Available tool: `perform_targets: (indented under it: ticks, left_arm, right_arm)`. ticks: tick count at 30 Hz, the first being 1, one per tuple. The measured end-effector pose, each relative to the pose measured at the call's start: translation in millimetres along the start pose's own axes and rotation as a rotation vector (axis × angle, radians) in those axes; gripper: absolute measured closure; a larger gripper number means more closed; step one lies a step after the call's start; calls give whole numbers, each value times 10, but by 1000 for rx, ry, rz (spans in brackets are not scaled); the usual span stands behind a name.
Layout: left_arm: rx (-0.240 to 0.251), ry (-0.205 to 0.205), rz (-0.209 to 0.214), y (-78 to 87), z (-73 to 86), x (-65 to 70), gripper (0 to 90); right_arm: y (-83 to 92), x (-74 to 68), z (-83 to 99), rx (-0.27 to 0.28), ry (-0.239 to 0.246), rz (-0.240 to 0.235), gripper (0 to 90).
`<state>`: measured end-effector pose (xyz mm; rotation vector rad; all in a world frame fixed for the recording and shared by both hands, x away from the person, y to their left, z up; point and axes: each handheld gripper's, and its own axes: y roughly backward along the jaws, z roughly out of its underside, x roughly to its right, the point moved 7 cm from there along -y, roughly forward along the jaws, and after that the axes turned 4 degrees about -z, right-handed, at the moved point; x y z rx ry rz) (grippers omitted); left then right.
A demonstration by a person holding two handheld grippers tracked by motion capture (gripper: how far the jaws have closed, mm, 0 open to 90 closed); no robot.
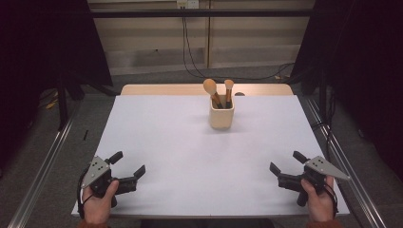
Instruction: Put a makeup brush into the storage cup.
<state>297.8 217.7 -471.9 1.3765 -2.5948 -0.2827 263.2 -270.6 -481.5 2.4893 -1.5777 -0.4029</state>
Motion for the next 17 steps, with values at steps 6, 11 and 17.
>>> perform_targets:
  ticks: [6,11,17]
  left_arm:
    - [5,-2,-4,35,3,8,18]
    - [-2,0,1,29,9,18,18]
    - [-17,1,6,-7,20,12,18]
  right_arm:
    - [94,10,66,-3,-7,21,0]
    - [106,7,45,13,-5,17,0]
    - [96,62,36,16,-12,19,0]
